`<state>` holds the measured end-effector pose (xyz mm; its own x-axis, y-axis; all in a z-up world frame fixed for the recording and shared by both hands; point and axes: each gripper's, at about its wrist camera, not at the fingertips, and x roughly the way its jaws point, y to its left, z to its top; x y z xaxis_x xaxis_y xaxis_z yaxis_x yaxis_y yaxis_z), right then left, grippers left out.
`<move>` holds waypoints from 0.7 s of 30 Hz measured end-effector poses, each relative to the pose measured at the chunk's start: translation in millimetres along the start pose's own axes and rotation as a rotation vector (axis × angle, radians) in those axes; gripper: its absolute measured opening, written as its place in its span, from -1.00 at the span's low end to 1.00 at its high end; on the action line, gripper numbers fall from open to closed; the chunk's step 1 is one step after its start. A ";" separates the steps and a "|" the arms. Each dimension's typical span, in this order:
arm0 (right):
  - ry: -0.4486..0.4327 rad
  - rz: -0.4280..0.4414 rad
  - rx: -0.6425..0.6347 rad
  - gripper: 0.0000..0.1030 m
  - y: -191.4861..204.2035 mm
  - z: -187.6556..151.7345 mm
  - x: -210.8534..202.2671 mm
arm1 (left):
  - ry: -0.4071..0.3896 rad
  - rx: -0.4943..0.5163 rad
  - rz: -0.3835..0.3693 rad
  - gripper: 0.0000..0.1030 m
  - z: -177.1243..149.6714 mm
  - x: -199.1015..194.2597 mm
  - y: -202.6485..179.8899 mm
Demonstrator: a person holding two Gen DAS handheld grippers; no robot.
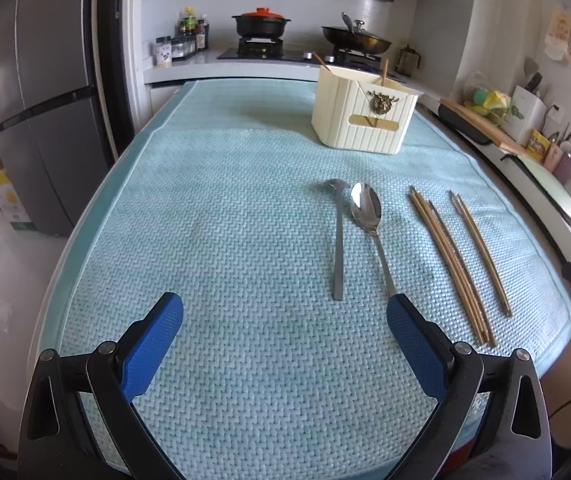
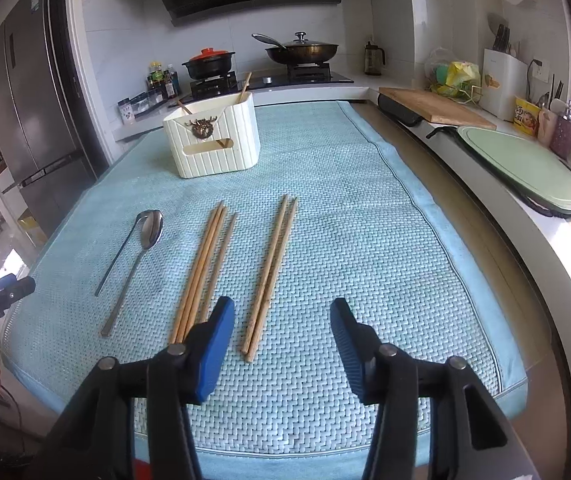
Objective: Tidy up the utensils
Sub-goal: 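Grasp another wooden chopstick with the right gripper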
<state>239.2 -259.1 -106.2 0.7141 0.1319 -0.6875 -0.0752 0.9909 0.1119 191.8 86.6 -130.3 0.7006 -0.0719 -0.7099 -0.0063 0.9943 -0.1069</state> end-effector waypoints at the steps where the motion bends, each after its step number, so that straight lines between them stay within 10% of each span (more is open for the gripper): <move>1: 0.015 0.014 0.007 -0.18 -2.1 2.8 4.2 | 0.004 -0.003 0.001 0.97 -0.1 1.1 0.9; 6: 0.101 0.070 0.022 -0.53 -13.8 27.4 42.8 | 0.019 -0.009 0.002 0.97 -2.0 2.8 3.9; 21: 0.409 0.095 0.152 -0.67 -27.3 122.3 215.9 | 0.038 -0.033 0.028 0.97 -14.0 -4.4 15.8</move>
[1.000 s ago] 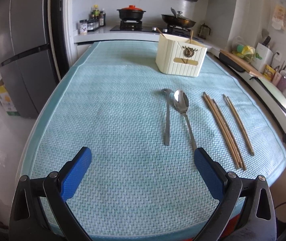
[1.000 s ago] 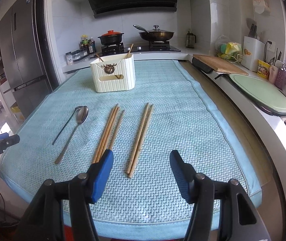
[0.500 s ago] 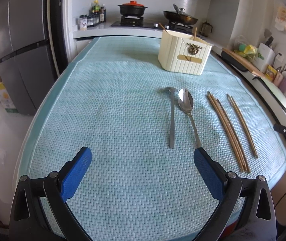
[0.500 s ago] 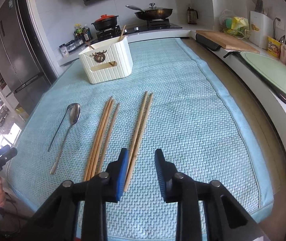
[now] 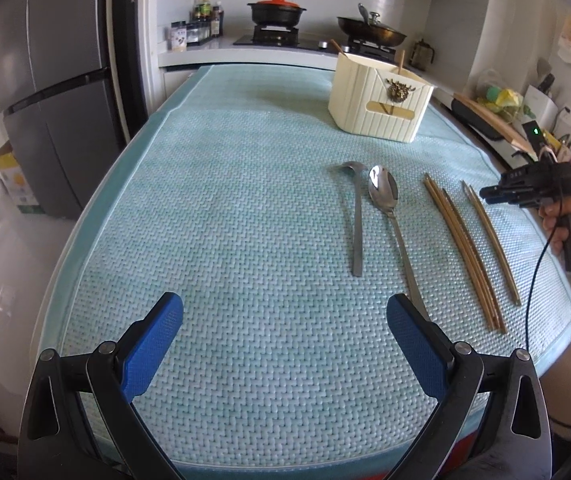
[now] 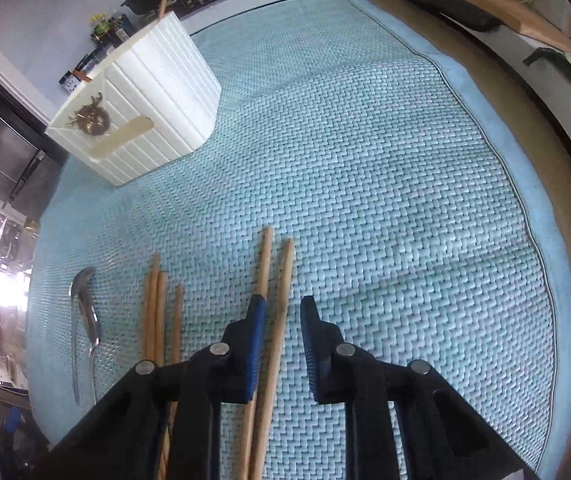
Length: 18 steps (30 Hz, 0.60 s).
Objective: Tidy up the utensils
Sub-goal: 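Grasp another wooden chopstick with the right gripper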
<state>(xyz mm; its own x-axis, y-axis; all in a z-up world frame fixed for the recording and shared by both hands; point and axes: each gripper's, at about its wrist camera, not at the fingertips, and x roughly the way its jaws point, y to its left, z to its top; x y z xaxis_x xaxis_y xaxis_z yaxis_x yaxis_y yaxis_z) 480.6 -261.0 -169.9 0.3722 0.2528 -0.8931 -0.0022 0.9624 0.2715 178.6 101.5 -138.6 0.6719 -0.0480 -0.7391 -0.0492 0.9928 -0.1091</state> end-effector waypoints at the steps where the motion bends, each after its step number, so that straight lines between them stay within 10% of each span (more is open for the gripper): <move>1: 0.007 -0.017 -0.002 -0.69 2.3 2.6 4.4 | 0.001 -0.003 0.004 0.97 -0.8 -0.2 1.7; 18: 0.086 -0.176 -0.200 -0.85 34.5 -16.8 16.2 | 0.066 0.014 -0.076 0.97 22.8 22.9 5.0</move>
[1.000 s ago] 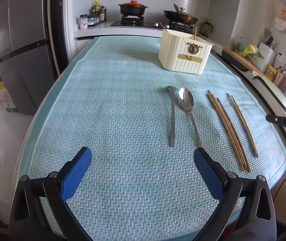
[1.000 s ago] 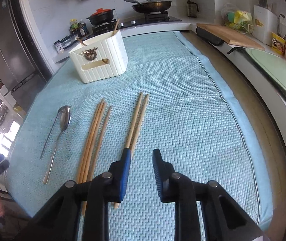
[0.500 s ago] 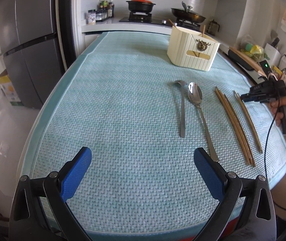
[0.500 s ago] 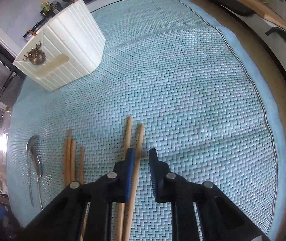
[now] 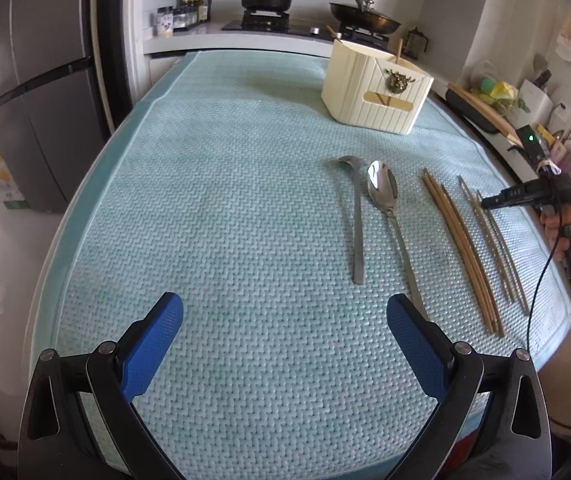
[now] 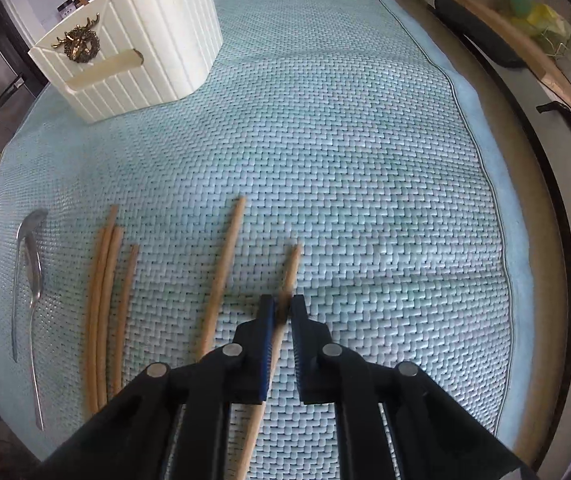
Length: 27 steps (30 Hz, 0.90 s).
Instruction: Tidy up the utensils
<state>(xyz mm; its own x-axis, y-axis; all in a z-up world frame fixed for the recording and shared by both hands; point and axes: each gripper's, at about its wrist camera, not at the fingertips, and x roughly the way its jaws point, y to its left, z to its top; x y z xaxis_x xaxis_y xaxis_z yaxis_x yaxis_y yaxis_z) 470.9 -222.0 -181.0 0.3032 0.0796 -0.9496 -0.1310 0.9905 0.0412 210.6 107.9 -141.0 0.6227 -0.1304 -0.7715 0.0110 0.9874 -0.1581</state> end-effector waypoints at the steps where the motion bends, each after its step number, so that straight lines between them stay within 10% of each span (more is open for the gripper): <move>1: -0.007 0.004 0.002 -0.85 0.7 -1.9 -0.1 | 0.006 0.007 -0.017 0.97 6.0 4.6 -1.8; 12: -0.052 0.043 0.035 -0.87 -19.0 -19.9 -2.3 | 0.121 0.232 -0.062 0.82 67.0 95.8 -50.3; 18: -0.069 0.047 0.038 -0.88 -22.2 -20.6 -0.6 | 0.166 0.313 -0.021 0.09 64.3 129.9 -69.6; 21: -0.072 0.053 0.041 -0.88 -22.8 -25.0 -5.9 | 0.142 0.300 -0.041 -0.83 62.0 125.3 -66.8; 27: -0.078 0.064 0.045 -0.88 -22.6 -22.0 -4.8 | 0.150 0.199 -0.052 -0.90 48.7 105.7 -41.7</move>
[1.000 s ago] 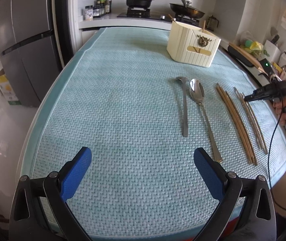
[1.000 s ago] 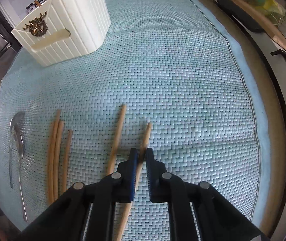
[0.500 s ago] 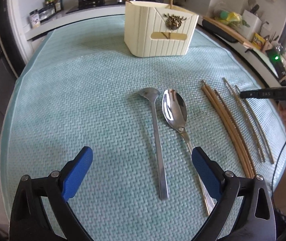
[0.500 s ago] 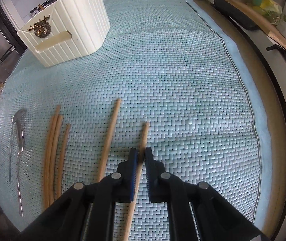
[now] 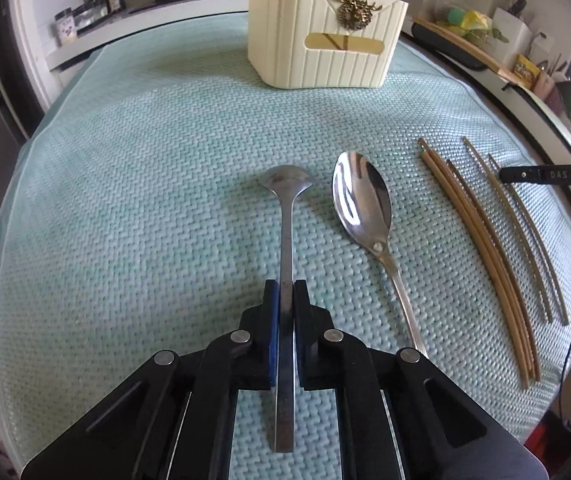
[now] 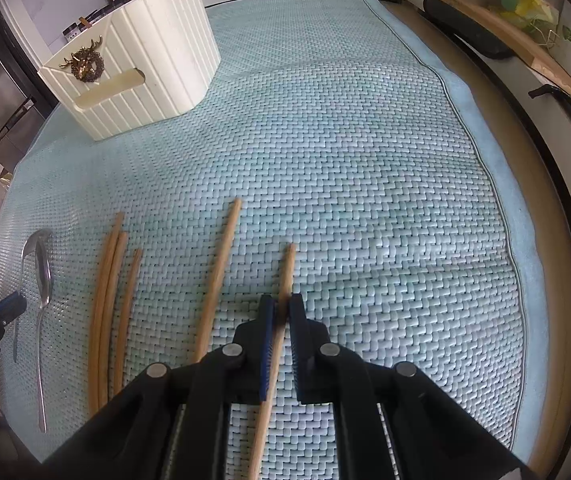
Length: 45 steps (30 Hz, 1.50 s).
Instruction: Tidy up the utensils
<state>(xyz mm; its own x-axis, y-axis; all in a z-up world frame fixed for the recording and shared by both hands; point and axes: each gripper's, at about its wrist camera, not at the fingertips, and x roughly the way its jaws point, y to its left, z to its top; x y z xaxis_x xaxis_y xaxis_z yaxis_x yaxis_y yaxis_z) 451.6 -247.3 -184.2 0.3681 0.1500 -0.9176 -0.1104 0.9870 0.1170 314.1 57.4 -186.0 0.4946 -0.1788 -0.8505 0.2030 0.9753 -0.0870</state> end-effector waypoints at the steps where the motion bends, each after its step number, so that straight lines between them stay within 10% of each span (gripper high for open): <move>1: -0.001 0.002 0.001 -0.88 0.0 0.4 0.1 | 0.004 -0.016 -0.006 -0.90 -6.2 -4.7 2.8; 7: 0.001 -0.001 -0.002 -0.88 0.1 1.4 1.3 | 0.037 -0.059 -0.041 -0.85 -34.3 -25.6 7.3; 13: 0.066 0.041 0.055 -0.80 -7.8 13.0 3.4 | 0.013 -0.027 -0.032 0.17 -15.0 -28.3 9.6; 32: 0.153 -0.037 -0.020 -0.49 3.1 52.0 23.4 | 0.152 0.091 0.004 -0.07 32.9 18.4 2.5; 45: 0.063 -0.031 -0.044 -0.89 14.9 48.5 16.0 | 0.116 0.075 0.006 -0.30 40.3 10.8 1.5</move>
<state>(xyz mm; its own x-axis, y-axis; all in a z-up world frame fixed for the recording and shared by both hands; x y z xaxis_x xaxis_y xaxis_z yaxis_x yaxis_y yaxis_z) 500.7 -227.3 -178.7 0.3132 0.1136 -0.9429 -0.1409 0.9874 0.0722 353.8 51.7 -174.4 0.3956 -0.1530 -0.9056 0.2654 0.9630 -0.0467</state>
